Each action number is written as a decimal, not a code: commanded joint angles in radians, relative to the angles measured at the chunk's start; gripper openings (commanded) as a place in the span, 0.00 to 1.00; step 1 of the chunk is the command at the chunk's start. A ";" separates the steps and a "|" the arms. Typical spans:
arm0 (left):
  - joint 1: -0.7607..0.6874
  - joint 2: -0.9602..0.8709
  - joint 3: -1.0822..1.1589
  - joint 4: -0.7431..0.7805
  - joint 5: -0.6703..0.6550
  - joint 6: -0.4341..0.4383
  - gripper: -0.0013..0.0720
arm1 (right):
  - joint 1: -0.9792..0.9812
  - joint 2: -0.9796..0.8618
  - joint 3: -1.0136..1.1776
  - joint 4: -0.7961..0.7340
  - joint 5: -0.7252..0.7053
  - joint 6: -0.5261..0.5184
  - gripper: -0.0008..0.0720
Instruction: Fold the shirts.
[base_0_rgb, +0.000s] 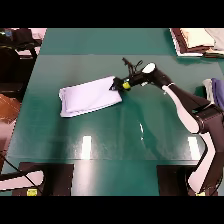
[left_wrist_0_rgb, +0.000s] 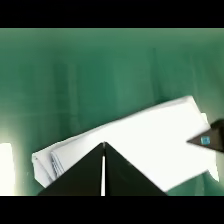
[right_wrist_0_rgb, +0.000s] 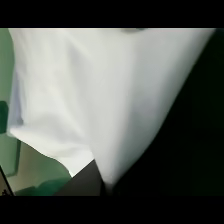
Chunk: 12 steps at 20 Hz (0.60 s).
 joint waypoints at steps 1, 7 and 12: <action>-0.097 0.001 0.001 -0.003 -0.002 0.021 0.06 | -0.089 0.069 0.047 -0.039 0.011 0.005 0.03; -0.308 0.001 0.001 -0.003 0.001 0.052 0.06 | -0.423 0.325 0.047 -0.421 0.152 0.135 0.03; -0.383 0.001 0.001 -0.004 0.003 0.051 0.06 | -0.760 0.474 0.047 -0.517 0.201 0.143 0.03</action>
